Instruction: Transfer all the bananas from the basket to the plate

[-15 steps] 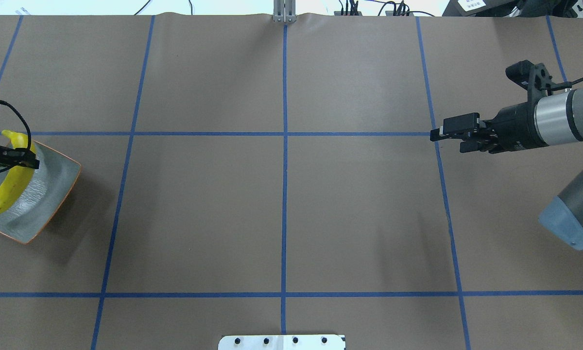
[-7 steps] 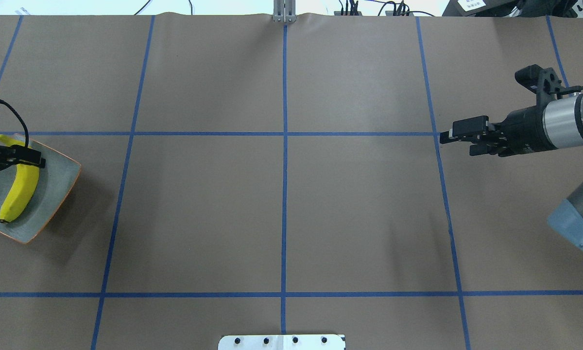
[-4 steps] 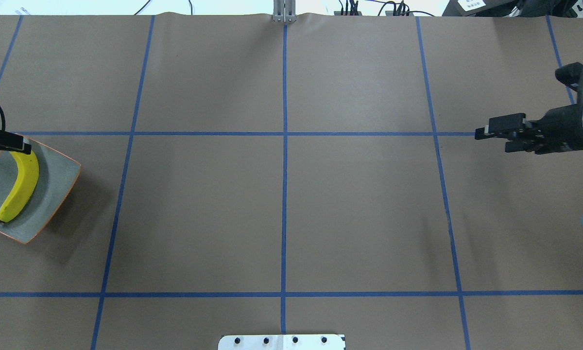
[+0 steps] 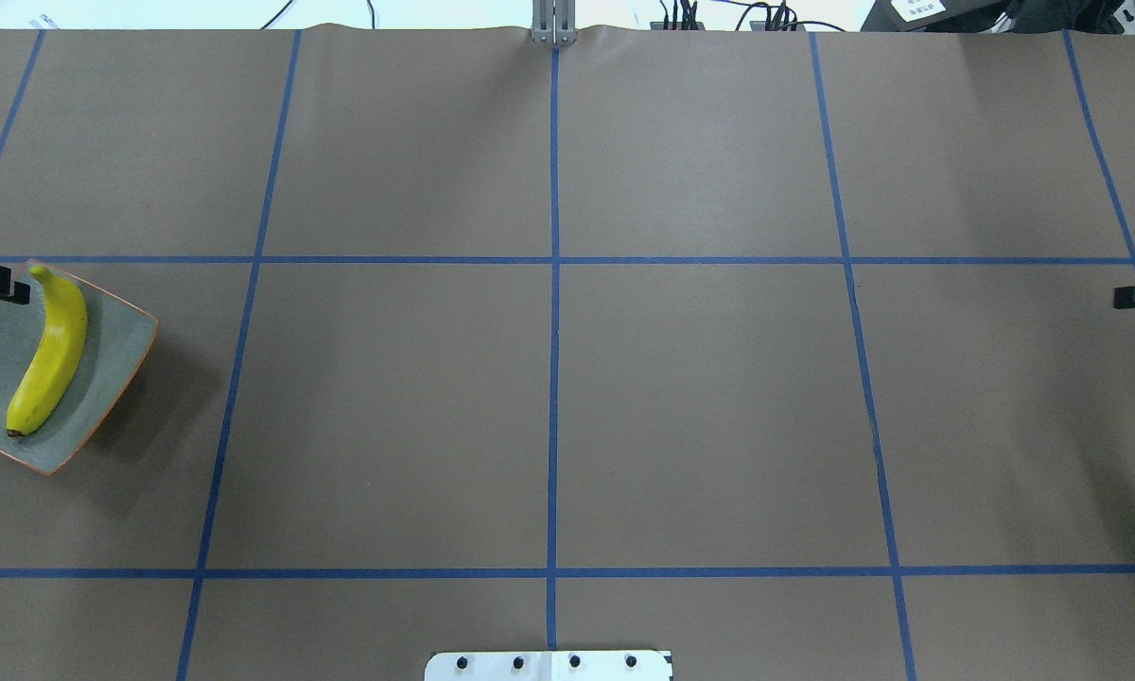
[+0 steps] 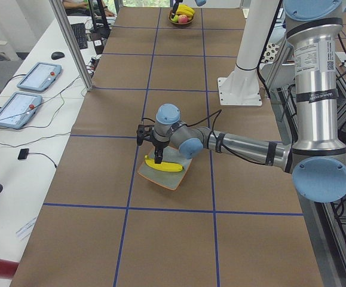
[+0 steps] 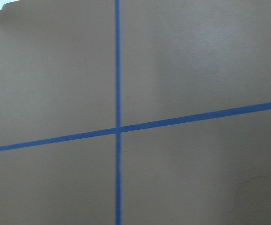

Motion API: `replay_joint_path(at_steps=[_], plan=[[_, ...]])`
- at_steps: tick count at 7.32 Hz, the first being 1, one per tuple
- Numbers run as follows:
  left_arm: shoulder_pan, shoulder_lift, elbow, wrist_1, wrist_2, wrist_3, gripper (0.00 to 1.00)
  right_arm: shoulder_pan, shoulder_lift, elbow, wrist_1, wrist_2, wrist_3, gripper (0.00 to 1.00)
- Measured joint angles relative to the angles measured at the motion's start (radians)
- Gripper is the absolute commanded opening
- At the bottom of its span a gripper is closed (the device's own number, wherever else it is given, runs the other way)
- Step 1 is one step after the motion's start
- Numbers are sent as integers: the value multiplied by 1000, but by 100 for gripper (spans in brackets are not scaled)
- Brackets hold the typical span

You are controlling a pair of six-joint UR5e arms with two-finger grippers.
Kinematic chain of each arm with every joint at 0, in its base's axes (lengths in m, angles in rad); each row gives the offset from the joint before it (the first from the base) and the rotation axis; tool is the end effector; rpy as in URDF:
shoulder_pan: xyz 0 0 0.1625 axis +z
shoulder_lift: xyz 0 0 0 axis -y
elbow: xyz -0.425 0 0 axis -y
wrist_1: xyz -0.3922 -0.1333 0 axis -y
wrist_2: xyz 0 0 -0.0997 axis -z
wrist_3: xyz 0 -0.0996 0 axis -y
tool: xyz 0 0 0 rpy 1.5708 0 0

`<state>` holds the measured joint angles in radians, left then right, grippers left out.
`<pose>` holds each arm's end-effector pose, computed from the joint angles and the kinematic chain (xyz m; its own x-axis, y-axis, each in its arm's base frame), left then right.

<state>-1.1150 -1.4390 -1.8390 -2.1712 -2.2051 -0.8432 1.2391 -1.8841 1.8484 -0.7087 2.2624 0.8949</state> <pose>0.1360 -0.4461 0.5229 0.6079 -0.0230 -0.7937 0.1924 0.9741 0.1191 -0.0594 -0.3867 0.5595 0.5322 0.0654 0.8441 -0.3109 0.9424 0.1230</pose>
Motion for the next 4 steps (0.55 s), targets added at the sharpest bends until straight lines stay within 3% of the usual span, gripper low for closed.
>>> replay_joint_path(at_steps=[2,4], plan=[[-6,-1,0,0,-29,21,100,112,-49,-91,-13,61,-187,99],[-33,7,6,2,-83,117,100,196,-49,-149,-134,92,-428,99]])
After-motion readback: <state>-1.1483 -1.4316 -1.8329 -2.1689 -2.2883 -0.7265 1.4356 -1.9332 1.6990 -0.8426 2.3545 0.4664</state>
